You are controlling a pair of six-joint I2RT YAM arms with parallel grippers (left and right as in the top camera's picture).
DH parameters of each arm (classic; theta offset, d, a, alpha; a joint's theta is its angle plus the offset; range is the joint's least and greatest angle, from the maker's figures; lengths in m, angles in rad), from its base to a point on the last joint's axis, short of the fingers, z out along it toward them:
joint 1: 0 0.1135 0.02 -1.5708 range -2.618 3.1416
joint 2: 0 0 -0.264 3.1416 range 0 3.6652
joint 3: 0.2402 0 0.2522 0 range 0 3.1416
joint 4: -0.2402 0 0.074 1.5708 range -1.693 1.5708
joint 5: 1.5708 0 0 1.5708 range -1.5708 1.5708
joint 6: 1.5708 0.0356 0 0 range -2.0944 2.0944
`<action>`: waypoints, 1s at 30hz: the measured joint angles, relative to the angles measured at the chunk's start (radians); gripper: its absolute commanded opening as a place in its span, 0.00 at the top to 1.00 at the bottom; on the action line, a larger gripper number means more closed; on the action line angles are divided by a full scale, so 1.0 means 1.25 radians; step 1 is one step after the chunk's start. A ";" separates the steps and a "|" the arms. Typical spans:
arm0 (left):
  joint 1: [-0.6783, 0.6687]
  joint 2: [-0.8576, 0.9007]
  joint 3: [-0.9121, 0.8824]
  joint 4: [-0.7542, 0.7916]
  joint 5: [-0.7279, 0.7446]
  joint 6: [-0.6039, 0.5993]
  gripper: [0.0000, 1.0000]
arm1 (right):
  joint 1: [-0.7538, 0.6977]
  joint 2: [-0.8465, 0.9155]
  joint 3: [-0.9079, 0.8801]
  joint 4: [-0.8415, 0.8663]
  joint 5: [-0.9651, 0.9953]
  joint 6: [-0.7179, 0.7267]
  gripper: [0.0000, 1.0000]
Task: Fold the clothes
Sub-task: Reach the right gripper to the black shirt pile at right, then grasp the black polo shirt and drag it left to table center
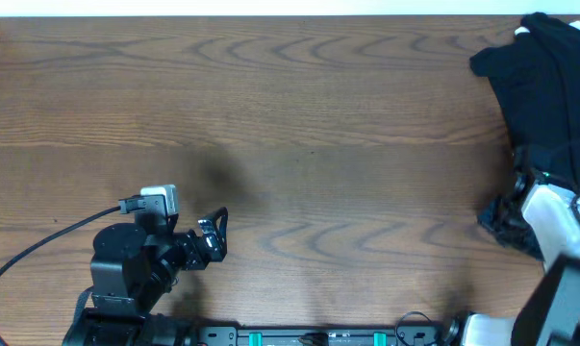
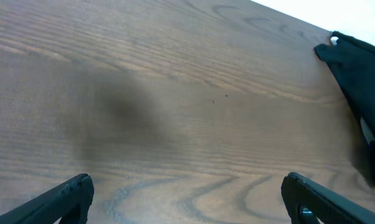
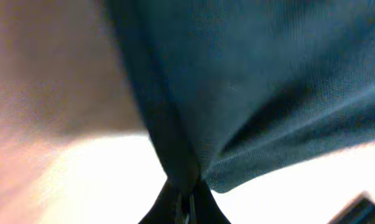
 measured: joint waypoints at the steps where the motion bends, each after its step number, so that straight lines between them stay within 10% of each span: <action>1: 0.000 0.000 0.000 0.002 0.000 0.000 0.02 | 0.015 -0.034 0.017 -0.013 -0.017 -0.011 0.99; 14: 0.000 0.000 0.000 0.023 0.000 0.000 0.02 | 0.367 -0.369 0.136 -0.062 -0.238 -0.073 0.99; 30: 0.000 0.000 0.000 0.024 0.000 0.000 0.02 | 0.761 -0.093 0.135 0.339 -0.278 0.004 0.99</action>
